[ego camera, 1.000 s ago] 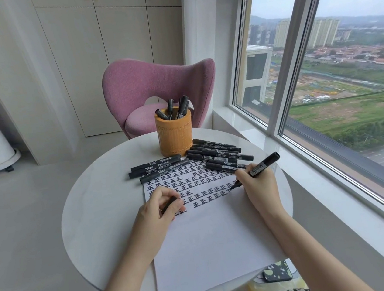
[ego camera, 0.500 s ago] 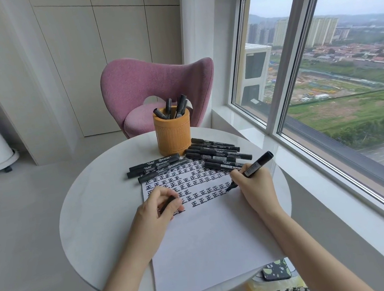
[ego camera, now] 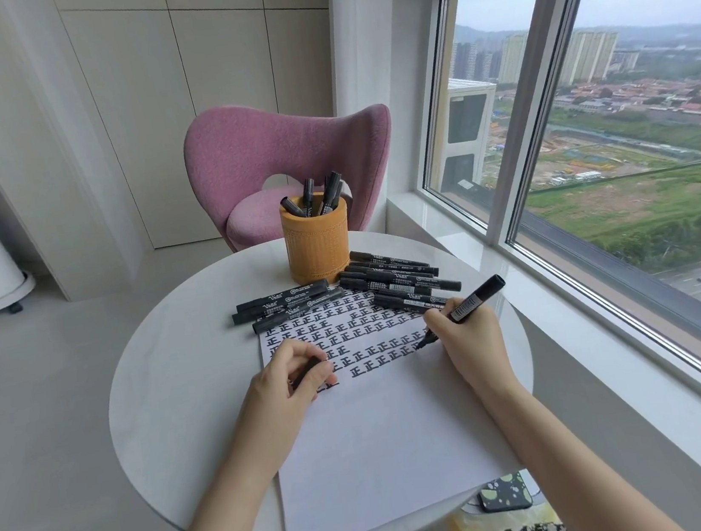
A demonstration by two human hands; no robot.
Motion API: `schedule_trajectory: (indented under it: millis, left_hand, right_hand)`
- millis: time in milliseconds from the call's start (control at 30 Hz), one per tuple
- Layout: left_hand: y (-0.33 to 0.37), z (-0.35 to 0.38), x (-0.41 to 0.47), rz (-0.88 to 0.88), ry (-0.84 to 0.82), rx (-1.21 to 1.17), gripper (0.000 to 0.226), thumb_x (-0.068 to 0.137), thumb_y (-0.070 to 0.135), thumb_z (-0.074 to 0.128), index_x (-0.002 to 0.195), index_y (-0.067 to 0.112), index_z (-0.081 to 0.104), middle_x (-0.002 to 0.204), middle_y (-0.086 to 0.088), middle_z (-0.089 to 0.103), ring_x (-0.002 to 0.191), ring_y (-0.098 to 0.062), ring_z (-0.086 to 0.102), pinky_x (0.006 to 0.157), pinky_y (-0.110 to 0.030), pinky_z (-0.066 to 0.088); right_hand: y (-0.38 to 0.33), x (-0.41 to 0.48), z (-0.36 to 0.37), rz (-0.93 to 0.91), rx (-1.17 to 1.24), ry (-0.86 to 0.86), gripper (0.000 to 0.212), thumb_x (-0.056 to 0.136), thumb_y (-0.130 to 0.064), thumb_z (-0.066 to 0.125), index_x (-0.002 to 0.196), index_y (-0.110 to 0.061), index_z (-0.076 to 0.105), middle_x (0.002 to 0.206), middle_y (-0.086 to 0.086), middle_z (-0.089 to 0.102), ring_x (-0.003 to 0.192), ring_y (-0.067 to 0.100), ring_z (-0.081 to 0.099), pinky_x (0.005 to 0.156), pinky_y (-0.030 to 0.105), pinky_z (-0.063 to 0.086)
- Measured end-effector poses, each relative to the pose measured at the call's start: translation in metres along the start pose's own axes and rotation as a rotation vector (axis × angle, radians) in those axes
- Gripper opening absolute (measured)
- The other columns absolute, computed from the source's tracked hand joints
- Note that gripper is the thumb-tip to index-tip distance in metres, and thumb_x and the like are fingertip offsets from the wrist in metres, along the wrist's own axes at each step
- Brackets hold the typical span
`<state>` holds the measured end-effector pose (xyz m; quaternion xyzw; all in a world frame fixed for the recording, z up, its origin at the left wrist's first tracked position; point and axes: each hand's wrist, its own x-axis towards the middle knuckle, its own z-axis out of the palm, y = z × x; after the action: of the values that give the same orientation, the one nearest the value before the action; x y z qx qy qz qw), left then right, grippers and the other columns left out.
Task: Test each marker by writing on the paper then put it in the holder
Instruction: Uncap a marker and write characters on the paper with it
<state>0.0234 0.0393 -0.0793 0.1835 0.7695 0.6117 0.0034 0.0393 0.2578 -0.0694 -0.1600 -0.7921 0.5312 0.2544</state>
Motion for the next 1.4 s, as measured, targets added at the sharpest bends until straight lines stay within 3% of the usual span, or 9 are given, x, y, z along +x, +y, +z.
schedule_trajectory:
  millis: [367,567,900,1033,1200,1267,1400]
  left_hand:
    - [-0.0015,-0.0007,-0.0003,-0.004,-0.008,0.017,0.005,0.090,0.013,0.060,0.089,0.015,0.055,0.079,0.003,0.073,0.070,-0.001,0.062,0.063,-0.014,0.045]
    - [-0.0019,-0.0014,-0.0008,-0.008,-0.010,0.029,0.005,0.090,0.014,0.060,0.088,0.017,0.056,0.080,0.003,0.073,0.075,-0.009,0.064,0.066,-0.021,0.046]
    - [0.0014,-0.0011,-0.0016,-0.002,-0.002,0.007,0.005,0.089,0.013,0.060,0.089,0.014,0.055,0.080,0.000,0.073,0.068,-0.002,0.061,0.063,-0.016,0.047]
    - [0.0007,-0.0023,-0.0014,-0.001,0.000,0.016,0.006,0.087,0.018,0.063,0.088,0.017,0.057,0.085,0.004,0.074,0.077,-0.014,0.065,0.070,-0.030,0.049]
    - [0.0024,-0.0029,-0.0016,0.038,-0.014,0.040,0.007,0.084,0.013,0.067,0.085,0.019,0.066,0.085,0.008,0.071,0.076,-0.004,0.065,0.070,-0.014,0.047]
    - [0.0038,-0.0032,-0.0021,0.049,-0.020,0.043,0.009,0.083,0.011,0.067,0.086,0.019,0.068,0.084,0.009,0.071,0.075,-0.004,0.065,0.069,-0.010,0.045]
    - [0.0058,-0.0034,-0.0022,0.062,-0.001,0.051,0.014,0.081,0.012,0.070,0.088,0.024,0.070,0.086,0.012,0.072,0.075,-0.002,0.066,0.068,-0.008,0.042]
  right_hand:
    - [-0.0007,-0.0006,0.0017,-0.008,-0.025,-0.009,0.024,0.078,-0.005,0.056,0.061,-0.008,0.040,0.056,0.005,0.030,0.054,0.013,0.024,0.045,0.023,0.018]
    - [-0.0015,-0.0011,0.0007,-0.004,-0.006,0.022,0.033,0.077,-0.003,0.054,0.058,-0.014,0.030,0.052,-0.001,0.025,0.054,0.012,0.020,0.043,0.021,0.017]
    - [-0.0015,-0.0007,0.0008,-0.006,-0.005,0.055,0.034,0.078,-0.001,0.053,0.058,-0.014,0.029,0.053,0.000,0.025,0.053,0.012,0.020,0.044,0.023,0.017]
    - [0.0003,0.0003,-0.0006,0.014,0.006,0.061,0.026,0.079,-0.004,0.055,0.061,-0.009,0.036,0.055,0.004,0.030,0.054,0.014,0.024,0.044,0.021,0.019]
    - [0.0042,0.0023,-0.0020,0.068,0.111,0.086,0.022,0.081,-0.006,0.056,0.063,-0.002,0.044,0.056,0.010,0.037,0.054,0.019,0.029,0.052,0.028,0.023]
    - [0.0046,0.0030,-0.0032,0.091,0.185,0.091,0.023,0.082,-0.009,0.059,0.064,0.000,0.047,0.049,0.005,0.038,0.049,0.017,0.029,0.049,0.026,0.024]
    - [0.0010,0.0036,-0.0078,0.098,0.304,0.050,0.027,0.086,-0.022,0.069,0.068,-0.011,0.051,0.042,-0.008,0.036,0.042,0.011,0.028,0.045,0.020,0.023]
